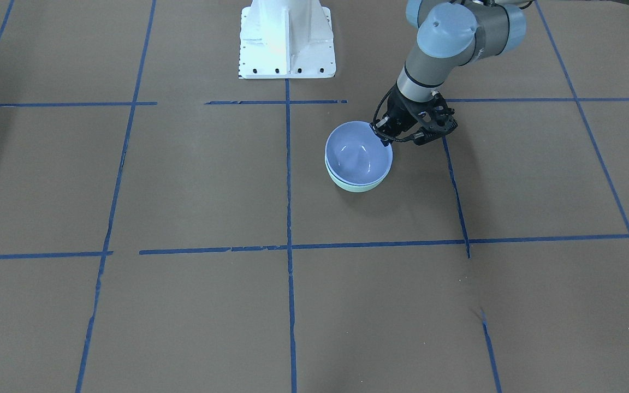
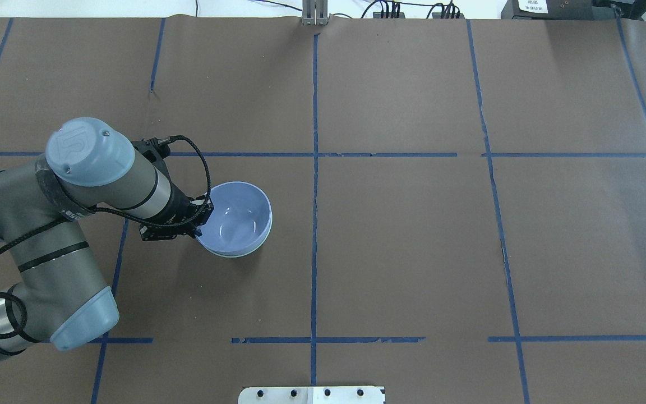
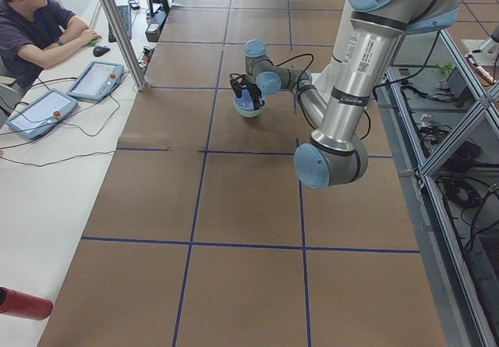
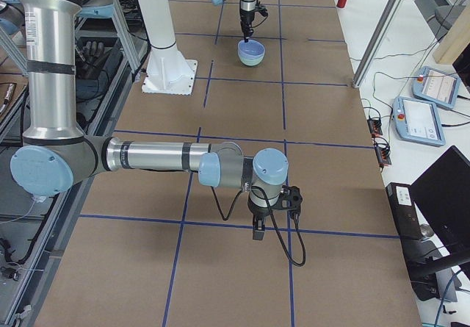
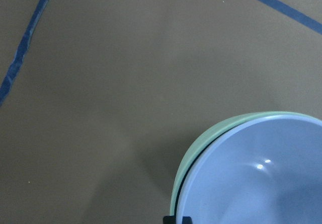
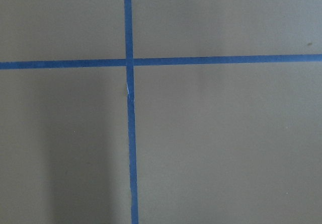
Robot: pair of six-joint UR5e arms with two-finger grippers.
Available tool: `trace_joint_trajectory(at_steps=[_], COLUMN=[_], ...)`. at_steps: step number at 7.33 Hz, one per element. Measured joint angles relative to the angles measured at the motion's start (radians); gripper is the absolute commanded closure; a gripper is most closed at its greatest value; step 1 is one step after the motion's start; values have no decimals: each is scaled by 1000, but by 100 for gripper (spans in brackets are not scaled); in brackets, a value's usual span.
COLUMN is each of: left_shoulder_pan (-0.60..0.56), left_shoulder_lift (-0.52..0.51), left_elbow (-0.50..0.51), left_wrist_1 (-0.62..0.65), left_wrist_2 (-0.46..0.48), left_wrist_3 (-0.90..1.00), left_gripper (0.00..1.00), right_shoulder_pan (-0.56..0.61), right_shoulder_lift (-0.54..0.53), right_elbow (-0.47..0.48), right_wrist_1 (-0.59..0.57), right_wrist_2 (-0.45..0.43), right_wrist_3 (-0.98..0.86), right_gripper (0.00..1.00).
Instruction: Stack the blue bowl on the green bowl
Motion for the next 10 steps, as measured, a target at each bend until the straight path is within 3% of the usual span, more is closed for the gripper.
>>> trace_joint_trajectory(at_steps=[4,6,8,10], left_shoulder_pan=[-13,-104,-271,-446], left_shoulder_lift=[9,59,184,337], left_elbow=[-28,-71,-104,-111], left_wrist_1=[-6,-28,-38,-32], left_wrist_2=[43,-62,-186,-215], left_wrist_3=[-6,59,338,728], left_gripper=[0,0,0,0], right_shoulder_pan=[0,0,0,0], right_shoulder_lift=[0,0,0,0], right_elbow=[0,0,0,0], right_wrist_1=[0,0,0,0], right_wrist_2=[0,0,0,0], right_wrist_3=[0,0,0,1], right_gripper=[0,0,0,0])
